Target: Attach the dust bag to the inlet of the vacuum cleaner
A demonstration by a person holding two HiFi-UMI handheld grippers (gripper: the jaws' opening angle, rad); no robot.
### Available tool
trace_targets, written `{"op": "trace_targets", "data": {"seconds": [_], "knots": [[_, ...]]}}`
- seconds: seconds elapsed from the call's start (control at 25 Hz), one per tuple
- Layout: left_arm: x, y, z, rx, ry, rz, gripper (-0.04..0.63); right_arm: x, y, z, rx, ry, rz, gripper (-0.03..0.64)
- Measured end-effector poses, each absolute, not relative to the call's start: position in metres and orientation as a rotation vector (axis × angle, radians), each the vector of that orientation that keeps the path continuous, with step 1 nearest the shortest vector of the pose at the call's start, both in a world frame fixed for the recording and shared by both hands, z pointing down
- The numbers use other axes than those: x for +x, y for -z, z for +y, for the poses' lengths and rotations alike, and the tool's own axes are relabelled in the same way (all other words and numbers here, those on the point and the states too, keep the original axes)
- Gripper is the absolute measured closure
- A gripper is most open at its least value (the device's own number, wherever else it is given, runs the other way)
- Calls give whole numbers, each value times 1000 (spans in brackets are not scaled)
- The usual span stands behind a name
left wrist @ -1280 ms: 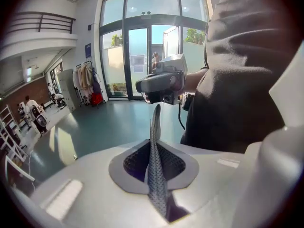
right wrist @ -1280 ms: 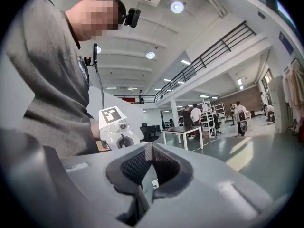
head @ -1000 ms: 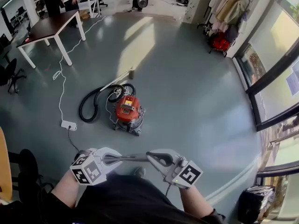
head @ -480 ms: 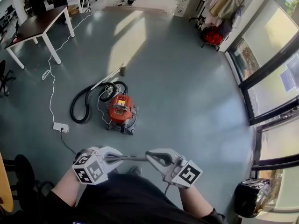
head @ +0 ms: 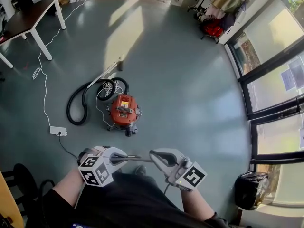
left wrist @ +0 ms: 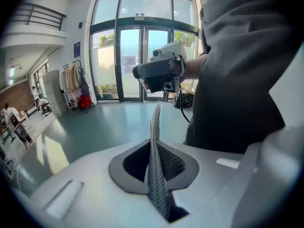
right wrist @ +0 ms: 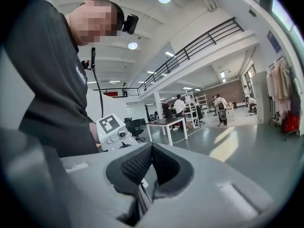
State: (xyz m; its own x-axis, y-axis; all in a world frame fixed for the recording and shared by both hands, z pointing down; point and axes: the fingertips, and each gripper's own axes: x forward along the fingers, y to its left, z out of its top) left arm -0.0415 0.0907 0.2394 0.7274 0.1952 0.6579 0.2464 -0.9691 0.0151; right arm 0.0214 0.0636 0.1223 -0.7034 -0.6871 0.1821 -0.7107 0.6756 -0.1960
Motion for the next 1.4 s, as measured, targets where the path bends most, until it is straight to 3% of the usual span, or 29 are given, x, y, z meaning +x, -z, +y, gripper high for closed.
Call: {"op": "trace_targets", "data": {"seconds": [0.52,1.4], "knots": [[-67,-269,37,-2891,1093,-378,554,-4,-136,1,1214,-410,-2733,623],[6,-378,54,-2989,1219,124,554,116,-248,-4,975,-595,-2771,623]]}}
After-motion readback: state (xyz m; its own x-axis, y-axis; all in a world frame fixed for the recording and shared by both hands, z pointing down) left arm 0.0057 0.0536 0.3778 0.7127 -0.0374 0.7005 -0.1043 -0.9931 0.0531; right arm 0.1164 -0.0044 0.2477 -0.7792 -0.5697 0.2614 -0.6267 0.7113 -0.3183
